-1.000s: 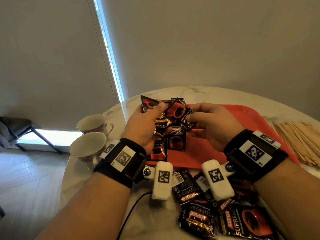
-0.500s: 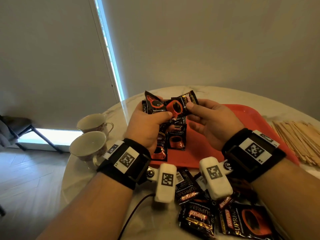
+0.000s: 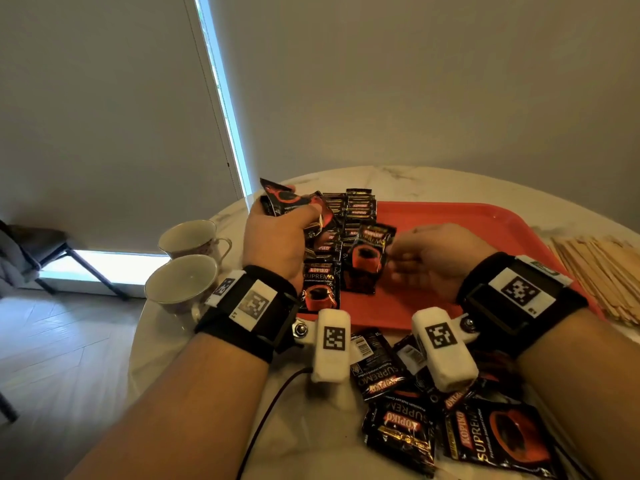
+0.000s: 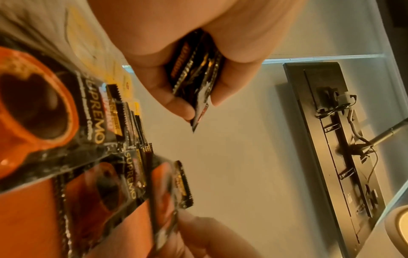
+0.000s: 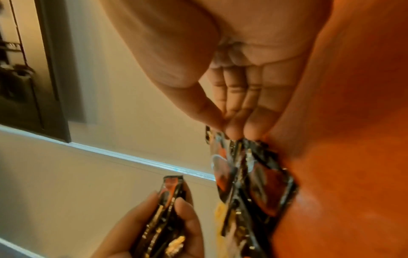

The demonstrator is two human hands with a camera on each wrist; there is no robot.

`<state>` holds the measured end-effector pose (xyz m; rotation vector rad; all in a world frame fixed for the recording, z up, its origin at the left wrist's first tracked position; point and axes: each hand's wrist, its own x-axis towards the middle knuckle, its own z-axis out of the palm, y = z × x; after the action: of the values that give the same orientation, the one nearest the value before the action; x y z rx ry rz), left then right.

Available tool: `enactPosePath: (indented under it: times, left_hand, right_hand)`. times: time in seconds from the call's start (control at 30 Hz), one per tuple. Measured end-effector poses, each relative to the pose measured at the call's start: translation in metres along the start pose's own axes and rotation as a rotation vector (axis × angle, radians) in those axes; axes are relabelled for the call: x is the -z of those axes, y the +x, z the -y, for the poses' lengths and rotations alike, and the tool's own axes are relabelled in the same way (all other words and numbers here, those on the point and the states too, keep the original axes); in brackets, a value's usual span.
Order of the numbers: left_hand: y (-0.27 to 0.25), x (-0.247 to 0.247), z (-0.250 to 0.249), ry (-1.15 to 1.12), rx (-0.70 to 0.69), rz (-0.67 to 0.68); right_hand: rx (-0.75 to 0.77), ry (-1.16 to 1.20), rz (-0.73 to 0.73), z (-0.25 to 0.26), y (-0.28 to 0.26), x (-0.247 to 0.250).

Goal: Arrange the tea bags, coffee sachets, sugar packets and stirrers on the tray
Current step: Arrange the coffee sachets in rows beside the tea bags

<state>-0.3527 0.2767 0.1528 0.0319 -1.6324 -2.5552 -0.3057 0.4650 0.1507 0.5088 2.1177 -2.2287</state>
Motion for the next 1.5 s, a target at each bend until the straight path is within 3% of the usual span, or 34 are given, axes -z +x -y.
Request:
enactPosePath:
  times: [0.2, 0.73, 0.9, 1.07, 1.2, 1.33, 1.5]
  left_hand:
    - [0.001, -0.001, 0.003, 0.025, 0.0, -0.015]
    - [-0.001, -0.003, 0.007, 0.04, 0.033, 0.047]
    - [-0.007, -0.007, 0.007, 0.022, 0.112, 0.124]
    - [-0.011, -0.009, 0.006, 0.02, 0.171, 0.195]
    - [-0.014, -0.01, 0.008, 0.06, 0.184, 0.265]
    - [-0.012, -0.009, 0.006, 0.029, 0.156, 0.244]
    - [-0.009, -0.007, 0.003, 0.021, 0.113, 0.228]
  right_hand:
    - [-0.124, -0.192, 0.087, -0.005, 0.0, -0.003]
    - [-0.137, -0.191, 0.062, -0.004, 0.0, -0.004]
    - [-0.096, -0.139, 0.066, -0.004, 0.001, -0.005]
    - [0.049, 0.032, 0.099, 0.0, -0.001, -0.01]
    - [0.168, -0.043, 0.114, 0.001, -0.004, -0.011]
    - [0.225, 0.005, 0.079, 0.005, -0.004, -0.008]
    - [0.203, -0.1, 0.19, 0.007, -0.008, -0.008]
